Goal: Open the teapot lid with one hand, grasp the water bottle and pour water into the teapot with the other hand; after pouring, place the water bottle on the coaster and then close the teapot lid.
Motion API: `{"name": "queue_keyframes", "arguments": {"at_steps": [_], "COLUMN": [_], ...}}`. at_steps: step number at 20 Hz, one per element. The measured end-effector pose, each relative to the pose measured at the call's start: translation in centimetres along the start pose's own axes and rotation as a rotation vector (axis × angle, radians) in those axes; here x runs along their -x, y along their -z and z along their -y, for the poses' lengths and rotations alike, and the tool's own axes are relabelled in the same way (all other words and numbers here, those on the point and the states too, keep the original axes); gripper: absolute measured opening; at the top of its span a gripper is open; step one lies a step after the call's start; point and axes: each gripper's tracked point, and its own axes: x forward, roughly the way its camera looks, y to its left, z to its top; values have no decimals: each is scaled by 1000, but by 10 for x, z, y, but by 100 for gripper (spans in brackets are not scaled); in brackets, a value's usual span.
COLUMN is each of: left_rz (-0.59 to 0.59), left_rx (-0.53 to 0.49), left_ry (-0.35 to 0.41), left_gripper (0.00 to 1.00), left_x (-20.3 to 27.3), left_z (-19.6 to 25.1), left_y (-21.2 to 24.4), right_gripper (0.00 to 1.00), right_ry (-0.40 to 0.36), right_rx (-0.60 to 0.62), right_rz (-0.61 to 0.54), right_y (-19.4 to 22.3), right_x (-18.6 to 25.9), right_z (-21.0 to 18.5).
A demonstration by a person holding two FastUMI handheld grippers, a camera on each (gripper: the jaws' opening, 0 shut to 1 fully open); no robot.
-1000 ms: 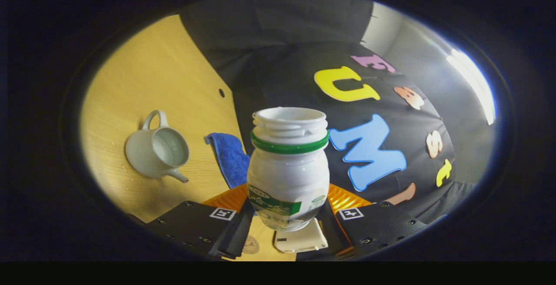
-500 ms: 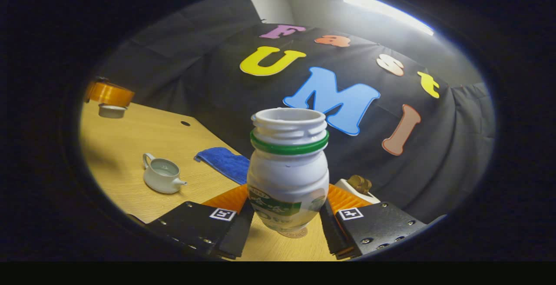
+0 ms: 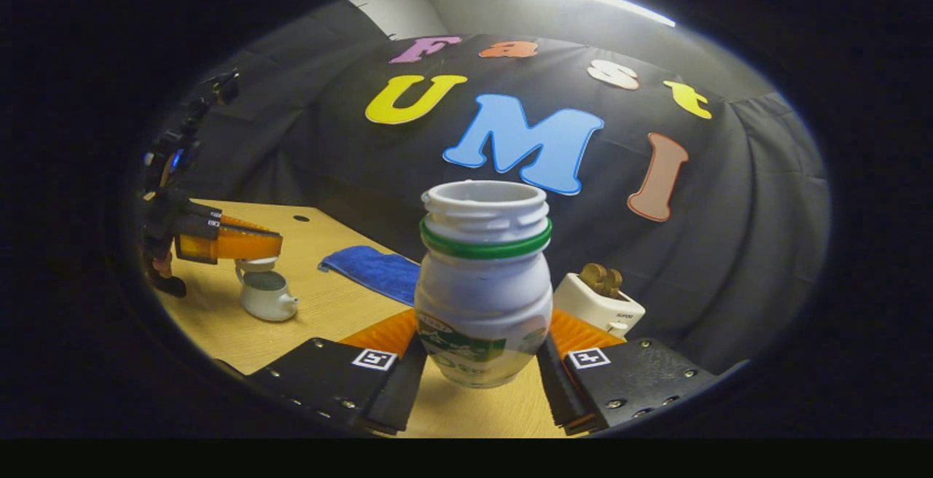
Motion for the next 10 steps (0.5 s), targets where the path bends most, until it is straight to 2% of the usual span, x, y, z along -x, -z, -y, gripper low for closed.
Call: {"name": "queue_keyframes", "arguments": {"at_steps": [1,2,3,4,6,7,8,10], "left_rz": [-13,-24,-29,-37,-57,-61,-64,-67], "left_rx": [-1,-7,-14,-16,-13,-14,-26,-38], "left_ry": [-3,-8,-13,-11,-10,-10,-16,-12], "left_gripper": [15,11,15,12,15,11,15,15], "left_x": [-4,-7,-9,-11,-14,-13,-14,-15], "left_z": [-1,-2,-4,-3,-3,-2,-3,0], "left_y": [6,10,13,16,24,27,28,32], "right_gripper": [71,70,70,70,70,70,70,70], "right_ry": [7,12,18,26,35,41,46,46], "right_rx": [-8,-18,-24,-30,-36,-34,-34,-46], "right_rz": [-2,-8,-11,-16,-24,-29,-32,-44], "right_y": [2,3,5,7,12,15,18,25], "right_x": [-1,-3,-7,-9,-13,-15,-17,-22], "right_z": [4,8,12,16,21,22,24,26]}}
